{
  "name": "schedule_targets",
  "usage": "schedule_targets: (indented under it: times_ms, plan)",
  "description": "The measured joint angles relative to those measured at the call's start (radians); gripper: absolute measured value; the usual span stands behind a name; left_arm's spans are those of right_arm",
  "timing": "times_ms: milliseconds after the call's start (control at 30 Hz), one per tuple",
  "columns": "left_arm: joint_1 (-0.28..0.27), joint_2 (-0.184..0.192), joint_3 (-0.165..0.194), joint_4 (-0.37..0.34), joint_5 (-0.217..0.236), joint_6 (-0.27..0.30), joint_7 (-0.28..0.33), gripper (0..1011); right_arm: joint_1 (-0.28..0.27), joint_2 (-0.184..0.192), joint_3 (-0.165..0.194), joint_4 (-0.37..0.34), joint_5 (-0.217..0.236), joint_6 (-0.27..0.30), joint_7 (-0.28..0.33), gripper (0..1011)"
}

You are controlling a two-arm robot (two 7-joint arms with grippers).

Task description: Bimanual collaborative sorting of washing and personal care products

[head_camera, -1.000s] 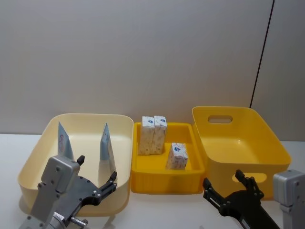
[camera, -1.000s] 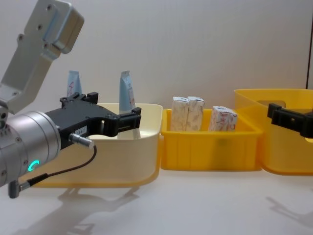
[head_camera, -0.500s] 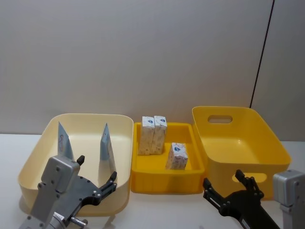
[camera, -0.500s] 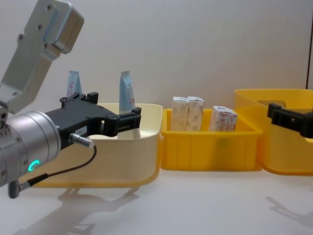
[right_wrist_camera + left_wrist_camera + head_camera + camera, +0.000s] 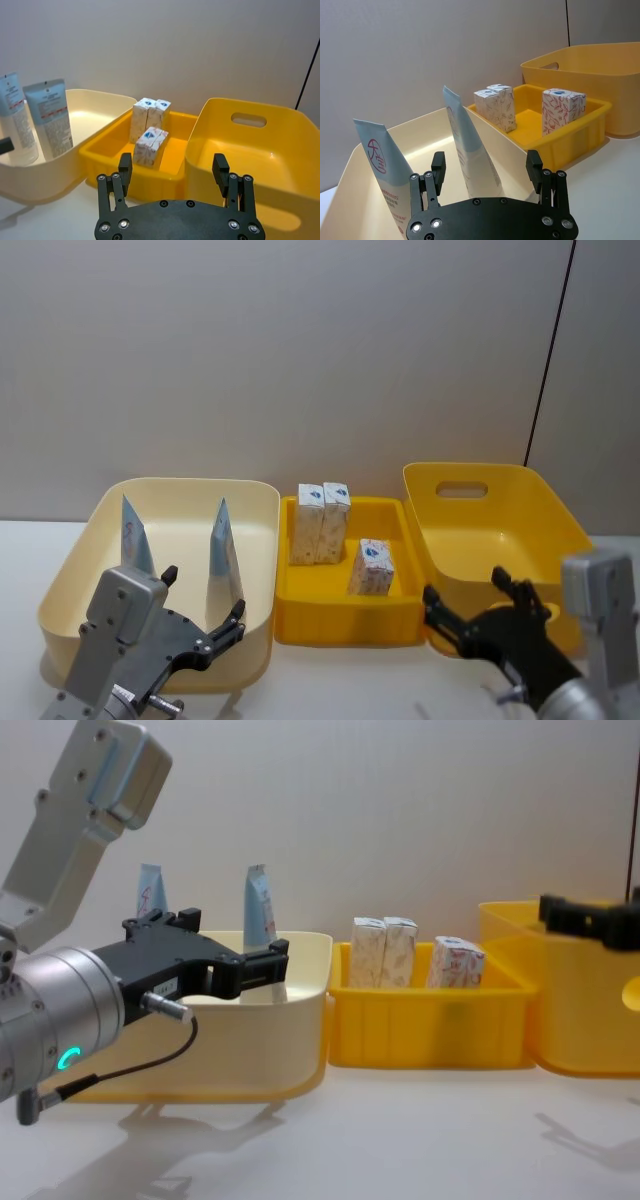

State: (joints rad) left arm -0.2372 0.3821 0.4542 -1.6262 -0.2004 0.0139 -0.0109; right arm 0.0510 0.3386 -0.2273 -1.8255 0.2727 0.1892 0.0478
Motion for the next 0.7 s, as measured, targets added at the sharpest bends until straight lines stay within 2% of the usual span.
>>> schedule_targets:
  times_ms: [133, 167, 267, 367, 467, 500, 567, 600, 700]
  plan:
    - [0.000, 0.000, 0.000, 0.000, 0.000, 0.000, 0.000, 1003, 0.043, -0.007, 0.003, -0.030, -0.001, 0.097, -0.017, 1001]
    - [0.000, 0.000, 0.000, 0.000, 0.000, 0.000, 0.000, 1003, 0.058, -0.011, 0.004, -0.043, 0.000, 0.136, -0.023, 1001]
    - [0.000, 0.000, 0.000, 0.000, 0.000, 0.000, 0.000, 1003, 0.089, -0.020, 0.004, -0.060, 0.001, 0.197, -0.032, 1001]
    - [0.000, 0.000, 0.000, 0.000, 0.000, 0.000, 0.000, 1004, 0.134, -0.037, 0.001, -0.083, 0.008, 0.309, -0.047, 1001]
    - [0.000, 0.000, 0.000, 0.000, 0.000, 0.000, 0.000, 1003, 0.156, -0.047, -0.002, -0.090, 0.012, 0.359, -0.054, 1001]
    - [0.000, 0.000, 0.000, 0.000, 0.000, 0.000, 0.000, 1003, 0.173, -0.057, -0.006, -0.094, 0.016, 0.403, -0.060, 1001]
    - [0.000, 0.000, 0.000, 0.000, 0.000, 0.000, 0.000, 1003, 0.186, -0.065, -0.009, -0.097, 0.018, 0.432, -0.063, 1001]
    - [0.000, 0.000, 0.000, 0.000, 0.000, 0.000, 0.000, 1003, 0.199, -0.074, -0.012, -0.098, 0.021, 0.468, -0.068, 1001]
    - [0.000, 0.000, 0.000, 0.000, 0.000, 0.000, 0.000, 1003, 0.217, -0.090, -0.019, -0.098, 0.025, 0.513, -0.075, 1001]
